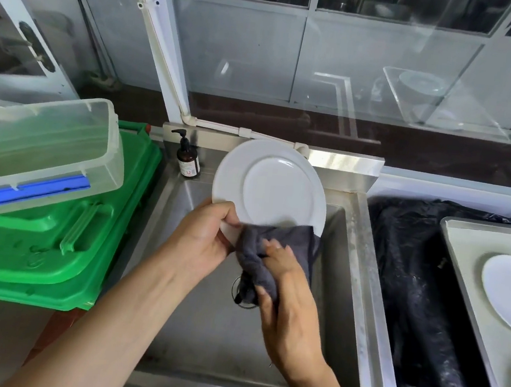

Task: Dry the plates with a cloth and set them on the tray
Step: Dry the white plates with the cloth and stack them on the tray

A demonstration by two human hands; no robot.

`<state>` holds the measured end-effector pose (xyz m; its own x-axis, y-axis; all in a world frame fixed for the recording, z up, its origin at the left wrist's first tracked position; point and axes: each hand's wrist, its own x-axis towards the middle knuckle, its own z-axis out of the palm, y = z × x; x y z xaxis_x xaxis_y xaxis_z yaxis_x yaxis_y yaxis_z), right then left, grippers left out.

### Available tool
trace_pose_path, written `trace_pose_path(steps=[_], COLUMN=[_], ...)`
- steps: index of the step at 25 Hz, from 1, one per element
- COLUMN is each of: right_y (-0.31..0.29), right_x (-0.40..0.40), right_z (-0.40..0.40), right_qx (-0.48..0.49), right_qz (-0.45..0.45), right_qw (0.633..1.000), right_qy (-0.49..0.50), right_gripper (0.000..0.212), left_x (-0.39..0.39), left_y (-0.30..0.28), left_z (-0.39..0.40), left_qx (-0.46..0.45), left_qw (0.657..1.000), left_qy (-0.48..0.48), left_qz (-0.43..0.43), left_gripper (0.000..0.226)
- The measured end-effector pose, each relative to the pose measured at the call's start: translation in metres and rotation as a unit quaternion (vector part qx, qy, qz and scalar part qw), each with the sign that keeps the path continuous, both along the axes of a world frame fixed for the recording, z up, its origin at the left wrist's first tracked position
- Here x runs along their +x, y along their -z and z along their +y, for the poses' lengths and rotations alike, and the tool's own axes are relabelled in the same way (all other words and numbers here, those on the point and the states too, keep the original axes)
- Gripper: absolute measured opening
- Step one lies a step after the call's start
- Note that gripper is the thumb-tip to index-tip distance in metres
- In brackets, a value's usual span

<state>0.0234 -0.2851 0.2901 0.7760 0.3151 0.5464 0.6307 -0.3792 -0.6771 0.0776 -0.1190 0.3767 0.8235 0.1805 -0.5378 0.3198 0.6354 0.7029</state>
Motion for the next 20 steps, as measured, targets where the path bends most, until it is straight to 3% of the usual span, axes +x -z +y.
trace_pose_path(steps=[4, 8, 12, 17, 20], right_y=[-0.005, -0.031, -0.066, -0.076, -0.043], right_x=[0.015, 0.04, 0.076, 0.085, 0.039], right_z=[-0.014, -0.008, 0.008, 0.014, 0.01], right_qx=[0.074, 0.028, 0.016, -0.031, -0.05], right_qz=[0.112, 0.084, 0.069, 0.089, 0.03], right_qw=[0.984, 0.995, 0.996, 0.993, 0.998], right_qy=[0.113, 0.05, 0.063, 0.071, 0.035], right_gripper=[0.044, 0.041, 0.036, 0.039, 0.04], left_x=[-0.006, -0.014, -0.02, -0.015, -0.005], left_y=[-0.005, -0.005, -0.004, -0.006, -0.003], left_z=[0.001, -0.009, -0.017, -0.016, -0.004], left_qx=[0.008, 0.038, 0.069, 0.061, 0.049], left_qw=[0.999, 0.994, 0.987, 0.994, 0.997], left_qy=[0.039, 0.104, 0.142, 0.095, 0.053], left_qz=[-0.007, -0.005, 0.002, -0.003, -0.001], left_gripper=[0.053, 0.055, 0.043, 0.042, 0.044])
